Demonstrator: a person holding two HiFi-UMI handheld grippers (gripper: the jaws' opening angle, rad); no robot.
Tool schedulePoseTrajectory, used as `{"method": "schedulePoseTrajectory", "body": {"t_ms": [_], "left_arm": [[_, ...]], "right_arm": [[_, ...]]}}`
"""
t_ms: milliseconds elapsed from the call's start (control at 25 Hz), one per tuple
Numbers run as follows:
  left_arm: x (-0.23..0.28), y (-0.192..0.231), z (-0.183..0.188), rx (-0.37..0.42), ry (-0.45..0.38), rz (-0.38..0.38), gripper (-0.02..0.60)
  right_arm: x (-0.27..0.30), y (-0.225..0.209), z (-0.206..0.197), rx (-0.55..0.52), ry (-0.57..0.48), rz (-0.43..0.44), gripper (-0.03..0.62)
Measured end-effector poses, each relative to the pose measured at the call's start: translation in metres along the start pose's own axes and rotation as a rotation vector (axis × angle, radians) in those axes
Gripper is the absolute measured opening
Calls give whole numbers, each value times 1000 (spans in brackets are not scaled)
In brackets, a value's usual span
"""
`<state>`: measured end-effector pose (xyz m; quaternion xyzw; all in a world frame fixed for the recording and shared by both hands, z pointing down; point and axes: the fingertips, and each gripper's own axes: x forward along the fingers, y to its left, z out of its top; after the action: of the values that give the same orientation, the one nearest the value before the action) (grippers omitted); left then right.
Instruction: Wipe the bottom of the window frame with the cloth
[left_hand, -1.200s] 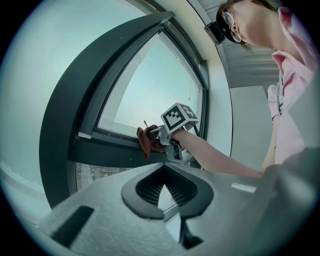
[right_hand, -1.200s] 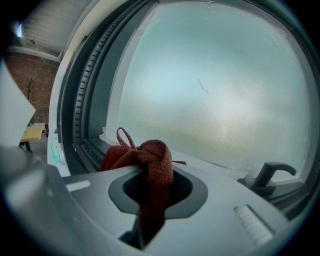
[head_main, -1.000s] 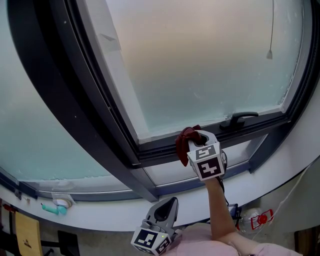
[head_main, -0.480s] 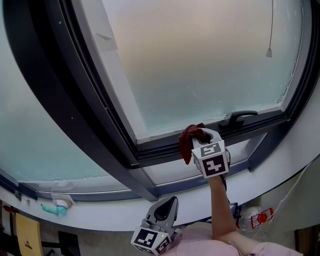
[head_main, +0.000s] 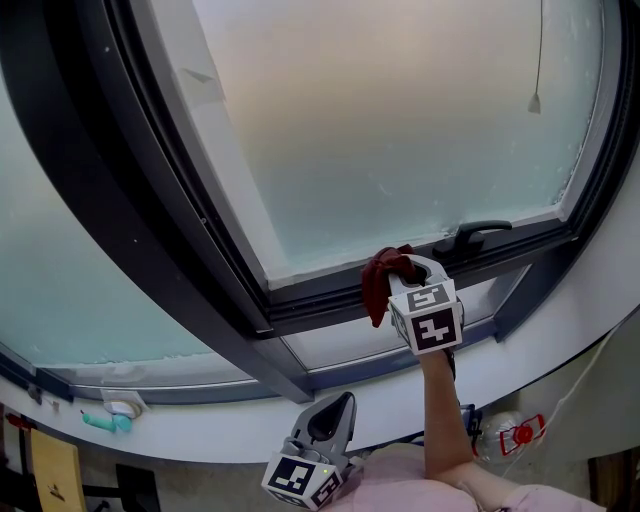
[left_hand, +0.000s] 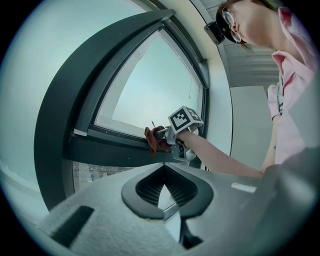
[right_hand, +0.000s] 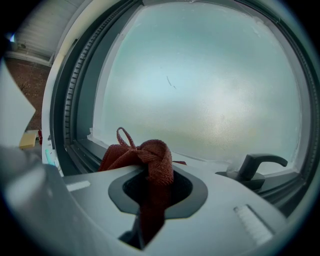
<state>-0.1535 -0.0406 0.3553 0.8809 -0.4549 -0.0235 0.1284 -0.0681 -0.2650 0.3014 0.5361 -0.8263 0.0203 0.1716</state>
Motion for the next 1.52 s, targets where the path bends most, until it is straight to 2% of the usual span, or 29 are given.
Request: {"method": "schedulePoseTrajectory", "body": {"t_ms": [720, 1240, 1520], "left_arm": [[15, -2, 4, 14, 4, 4, -3], [38, -8, 7, 10, -12, -5, -3], [46, -13, 6, 15, -10, -9, -3]], "right_arm": [[-3, -25, -4, 13, -3, -17, 52], [-1, -32, -6, 7, 31, 32, 52], [-3, -42, -8, 8, 32, 27, 52]]}}
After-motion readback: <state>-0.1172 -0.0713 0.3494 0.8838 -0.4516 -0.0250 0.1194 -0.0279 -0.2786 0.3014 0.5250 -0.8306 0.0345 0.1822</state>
